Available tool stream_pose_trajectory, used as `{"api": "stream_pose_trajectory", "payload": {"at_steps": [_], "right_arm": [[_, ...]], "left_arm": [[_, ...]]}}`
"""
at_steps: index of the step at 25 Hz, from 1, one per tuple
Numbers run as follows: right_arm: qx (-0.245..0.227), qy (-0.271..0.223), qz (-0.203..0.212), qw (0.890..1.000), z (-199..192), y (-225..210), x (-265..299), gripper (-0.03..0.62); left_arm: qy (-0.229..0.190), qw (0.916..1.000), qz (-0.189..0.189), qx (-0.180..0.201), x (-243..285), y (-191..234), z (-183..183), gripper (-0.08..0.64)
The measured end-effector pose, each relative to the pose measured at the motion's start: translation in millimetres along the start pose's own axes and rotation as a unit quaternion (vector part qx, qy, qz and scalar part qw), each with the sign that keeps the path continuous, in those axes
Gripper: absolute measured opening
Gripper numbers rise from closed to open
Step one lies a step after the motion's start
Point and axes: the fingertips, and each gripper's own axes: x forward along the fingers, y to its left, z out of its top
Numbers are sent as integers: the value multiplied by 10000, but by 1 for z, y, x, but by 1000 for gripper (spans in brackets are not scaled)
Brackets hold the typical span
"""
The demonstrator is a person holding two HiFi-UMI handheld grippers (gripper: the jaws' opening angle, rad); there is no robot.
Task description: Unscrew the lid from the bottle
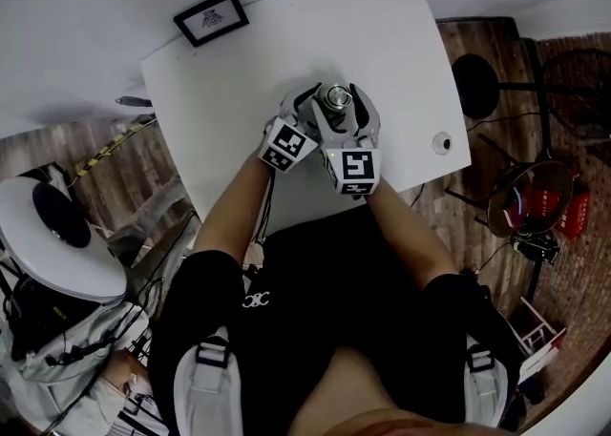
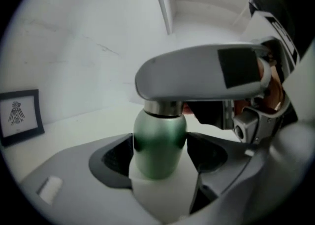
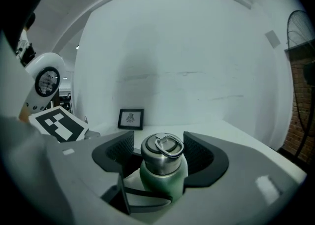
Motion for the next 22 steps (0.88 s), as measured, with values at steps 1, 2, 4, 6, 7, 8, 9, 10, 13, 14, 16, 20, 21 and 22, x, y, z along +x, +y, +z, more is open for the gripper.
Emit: {"api": "stream_pose_trajectory", "payload": {"at_steps": [1,2,4,6,7,8,9,10,13,14,16,20,21,22], "right_arm": [[-11,19,-40,10000,-1,-2,-1,287],[-17,46,-86,10000,-2,-4,1,287],[-54,117,-157,9998,-5,-7,9,285],[-149,196,-214,9995,-9,-7,17,285],[-209,244,-251,9992,-12,-7,20,284],[-275,293,-290,9988,-14,-7,21,281],[-337,335,-307,9984,-16,-7,23,267],[-382,371,-273,9982,-17,-7,25,267],[-519,425,195,9976,-16,-3,23,265],[-619,445,445,9961,-15,-2,20,265],[-875,484,1027,9897,-15,2,18,264],[-1371,430,2415,9597,-17,10,15,265],[-1469,411,2805,9477,-16,13,14,265],[-1585,416,3196,9333,-16,16,12,265]], "left_arm": [[-8,10000,-13,90,1,-3,1,387],[-30,9999,-27,157,2,-4,2,387],[-57,9996,-71,259,2,0,1,385],[-49,9994,-110,333,2,4,-2,383],[-39,9993,-126,358,2,5,-3,383],[-26,9992,-145,382,3,6,-4,383],[-14,9990,-169,406,3,8,-5,382],[-6,9989,-199,431,4,9,-5,382],[-21,9982,-296,520,3,7,-4,380],[-31,9980,-325,543,2,5,-3,380],[-45,9976,-374,576,2,3,-1,380],[-46,9970,-439,632,2,3,0,379],[-27,9969,-449,639,2,3,-1,379],[12,9970,-454,631,2,4,-3,379]]}}
